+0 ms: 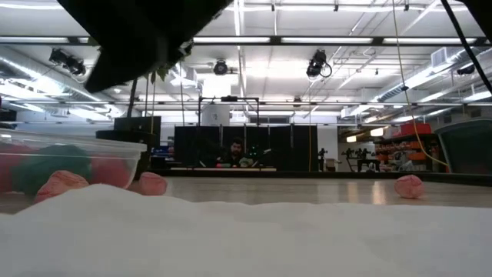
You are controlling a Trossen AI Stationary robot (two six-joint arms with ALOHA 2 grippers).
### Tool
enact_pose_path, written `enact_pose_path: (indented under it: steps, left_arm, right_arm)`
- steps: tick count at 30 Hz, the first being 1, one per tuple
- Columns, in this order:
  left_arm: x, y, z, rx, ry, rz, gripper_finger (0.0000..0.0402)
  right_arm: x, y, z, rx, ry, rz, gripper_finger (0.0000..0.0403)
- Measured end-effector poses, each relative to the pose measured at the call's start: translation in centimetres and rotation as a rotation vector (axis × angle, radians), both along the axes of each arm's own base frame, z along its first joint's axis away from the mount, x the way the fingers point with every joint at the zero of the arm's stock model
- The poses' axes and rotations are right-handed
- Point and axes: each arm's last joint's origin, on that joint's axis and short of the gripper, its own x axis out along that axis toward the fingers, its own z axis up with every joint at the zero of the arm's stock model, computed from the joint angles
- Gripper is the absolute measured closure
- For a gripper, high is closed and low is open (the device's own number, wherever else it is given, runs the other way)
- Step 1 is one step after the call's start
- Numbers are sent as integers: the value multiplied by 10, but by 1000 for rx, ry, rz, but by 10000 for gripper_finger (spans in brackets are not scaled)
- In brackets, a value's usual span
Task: Pick and placing Produce into tupperware
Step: Put the pink peach into the transparent bin
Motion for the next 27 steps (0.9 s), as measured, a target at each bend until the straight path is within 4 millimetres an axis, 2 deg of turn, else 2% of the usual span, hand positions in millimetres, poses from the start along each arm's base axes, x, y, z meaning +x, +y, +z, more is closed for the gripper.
enact_pose_path:
  steps: [5, 8, 15, 21, 27]
  left_arm:
    - [0, 0, -1, 3, 11, 0, 37]
    - [0, 0, -1, 3, 11, 0, 37]
    - [0, 0, -1, -2, 9, 3, 37]
    - [0, 0, -1, -14, 5, 8, 37]
    - [0, 0, -1, -14, 5, 8, 37]
  right_arm:
    - [-13, 3, -13, 30, 152, -27, 403]
    - [-18, 10, -20, 32, 180, -30, 403]
    - [-19, 11, -20, 75, 182, -37, 403]
    - [-19, 10, -20, 17, 175, -54, 402]
    - [-23, 7, -25, 149, 261, -52, 371]
